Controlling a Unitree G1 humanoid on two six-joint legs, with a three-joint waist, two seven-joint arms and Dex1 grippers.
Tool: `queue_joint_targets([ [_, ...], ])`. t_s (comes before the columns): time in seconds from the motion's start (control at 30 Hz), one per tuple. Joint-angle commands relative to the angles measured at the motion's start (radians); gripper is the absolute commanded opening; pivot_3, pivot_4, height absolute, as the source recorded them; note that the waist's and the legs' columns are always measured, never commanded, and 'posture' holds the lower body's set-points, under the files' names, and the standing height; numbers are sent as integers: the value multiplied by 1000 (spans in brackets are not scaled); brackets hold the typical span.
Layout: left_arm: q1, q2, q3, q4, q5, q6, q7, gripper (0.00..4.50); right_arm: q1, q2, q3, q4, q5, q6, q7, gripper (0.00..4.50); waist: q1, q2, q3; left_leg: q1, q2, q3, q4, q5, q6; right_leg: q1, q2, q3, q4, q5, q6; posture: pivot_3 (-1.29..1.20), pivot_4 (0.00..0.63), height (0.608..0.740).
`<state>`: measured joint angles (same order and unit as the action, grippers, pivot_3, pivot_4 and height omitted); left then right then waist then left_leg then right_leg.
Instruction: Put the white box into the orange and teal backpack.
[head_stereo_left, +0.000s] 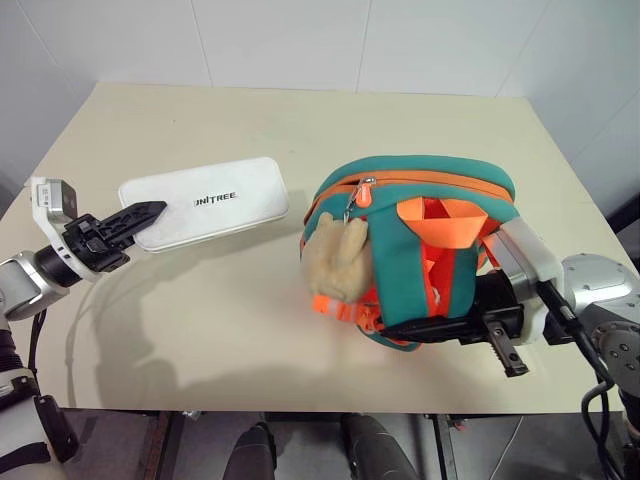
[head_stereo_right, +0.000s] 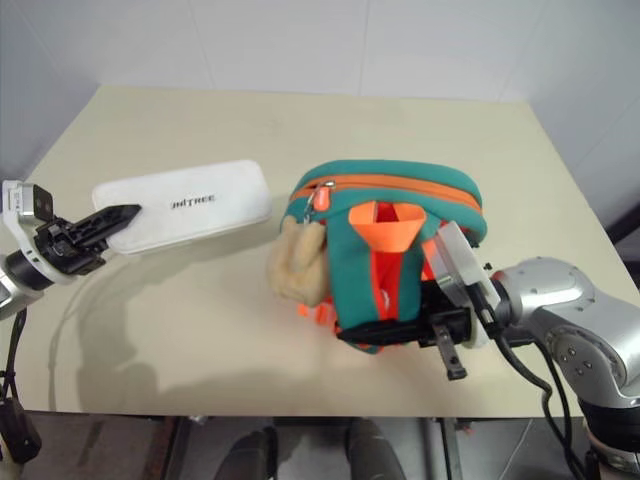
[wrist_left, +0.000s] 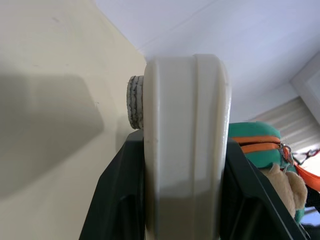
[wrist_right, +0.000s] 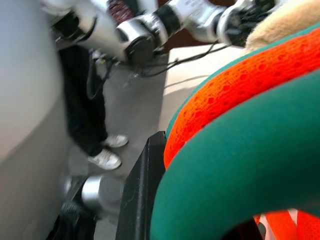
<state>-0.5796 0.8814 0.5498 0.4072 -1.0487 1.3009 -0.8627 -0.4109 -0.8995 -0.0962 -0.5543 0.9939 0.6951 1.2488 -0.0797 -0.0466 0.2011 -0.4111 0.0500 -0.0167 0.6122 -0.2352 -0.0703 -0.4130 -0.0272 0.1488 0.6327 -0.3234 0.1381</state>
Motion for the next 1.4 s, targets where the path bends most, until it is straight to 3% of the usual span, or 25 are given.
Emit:
queue_joint_targets([
  [0.03,-13,35,6,-47,-5,-14,-48,1303,-31,-16,-24,15,7,-35,71,9,0,0,0,0,0,0,0,0,0,0,0,0,0,0,0,0,150,740],
  [0.2,29,48,22,-145,-6,-94,-140,1303,-24,15,-13,48,-21,-70,88,9,-1,0,0,0,0,0,0,0,0,0,0,0,0,0,0,0,150,740],
  [0.43,119,-12,124,-344,-13,-364,-254,1303,33,45,-17,75,-43,-99,81,9,3,0,0,0,1,0,0,0,0,0,0,0,0,-1,-1,0,150,740],
  [0.63,161,-5,126,-417,-42,-401,-294,1303,48,48,-11,94,-60,-110,90,9,3,0,0,2,1,0,2,0,0,2,0,0,1,-1,-1,0,150,740],
  [1.03,107,33,-68,-379,116,-577,-442,1303,18,74,18,132,-111,-130,103,9,3,0,0,2,1,0,2,0,0,2,0,0,2,0,-1,0,150,740],
  [1.4,-54,34,-265,-332,293,-755,-522,1303,11,91,21,134,-130,-128,97,9,8,0,0,2,1,0,3,0,0,3,1,0,4,0,-1,0,150,740],
])
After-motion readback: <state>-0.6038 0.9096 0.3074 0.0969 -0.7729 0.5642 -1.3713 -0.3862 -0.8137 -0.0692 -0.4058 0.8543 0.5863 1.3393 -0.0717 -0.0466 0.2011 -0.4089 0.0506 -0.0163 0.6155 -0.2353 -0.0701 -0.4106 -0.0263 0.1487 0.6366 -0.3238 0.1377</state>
